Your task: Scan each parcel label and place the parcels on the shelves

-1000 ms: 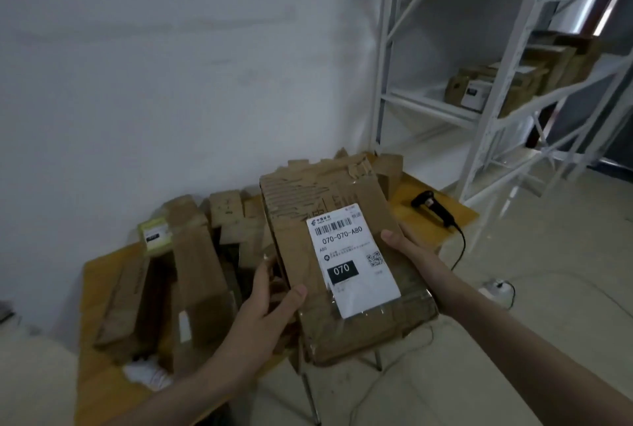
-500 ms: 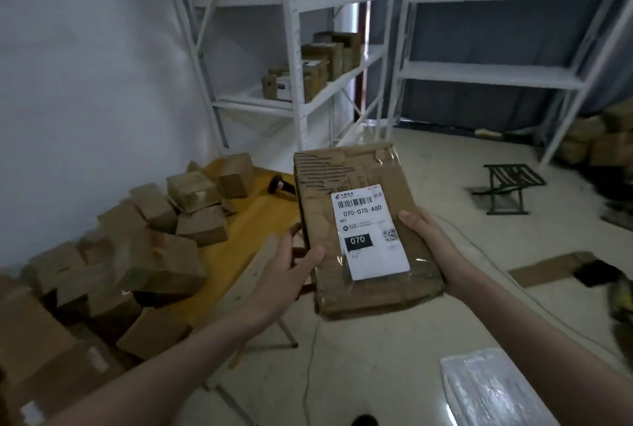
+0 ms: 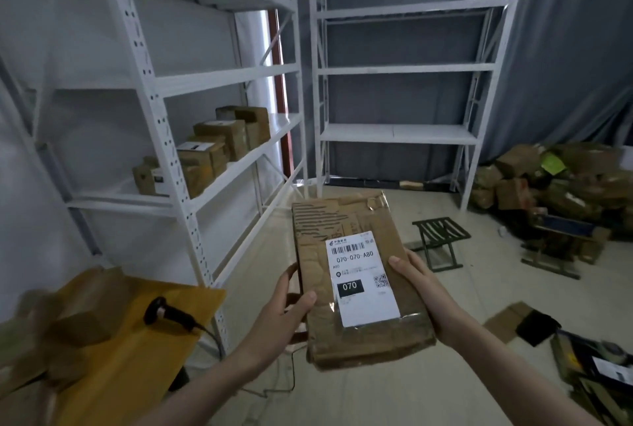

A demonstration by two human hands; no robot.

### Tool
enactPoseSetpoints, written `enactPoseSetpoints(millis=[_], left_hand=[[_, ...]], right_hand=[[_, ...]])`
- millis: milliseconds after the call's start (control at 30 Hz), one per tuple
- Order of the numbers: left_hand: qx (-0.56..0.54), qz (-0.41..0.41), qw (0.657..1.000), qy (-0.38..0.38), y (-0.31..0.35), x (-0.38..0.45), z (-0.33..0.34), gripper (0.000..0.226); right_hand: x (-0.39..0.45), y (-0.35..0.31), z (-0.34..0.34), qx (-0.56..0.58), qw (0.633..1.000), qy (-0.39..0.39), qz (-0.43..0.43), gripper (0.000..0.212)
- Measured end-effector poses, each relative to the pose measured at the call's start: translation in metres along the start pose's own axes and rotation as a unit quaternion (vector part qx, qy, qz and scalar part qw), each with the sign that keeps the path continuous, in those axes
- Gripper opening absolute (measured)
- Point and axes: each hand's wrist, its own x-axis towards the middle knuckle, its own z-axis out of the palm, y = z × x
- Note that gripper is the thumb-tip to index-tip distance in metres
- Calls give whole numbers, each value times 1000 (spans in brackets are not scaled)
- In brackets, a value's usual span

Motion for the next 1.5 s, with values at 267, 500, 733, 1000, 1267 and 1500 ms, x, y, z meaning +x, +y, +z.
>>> enactPoseSetpoints(millis=[267,500,733,1000,1267,1500], left_hand=[[6,18,999,-26,23,167,21,44],[21,5,999,39,17,315,36,33],[31,-6,993,114,28,485,42,30],[29,-24,984,176,52,646,19,35],[0,-75,966,247,51,783,-54,28],[-84,-93,942,312,51,927,-141,32]], right_hand=[[142,-31,-64,-12,999,30,3,67],[288,-30,-109,10,999,34,2,53],[466,-62,-156,-2,999,-42,18,67],[657,-107,-180,-54,979,-198,16,62],[827,-133,-144,-9,946,-320,53,91],[985,-127,-77,224,863,-403,208,51]])
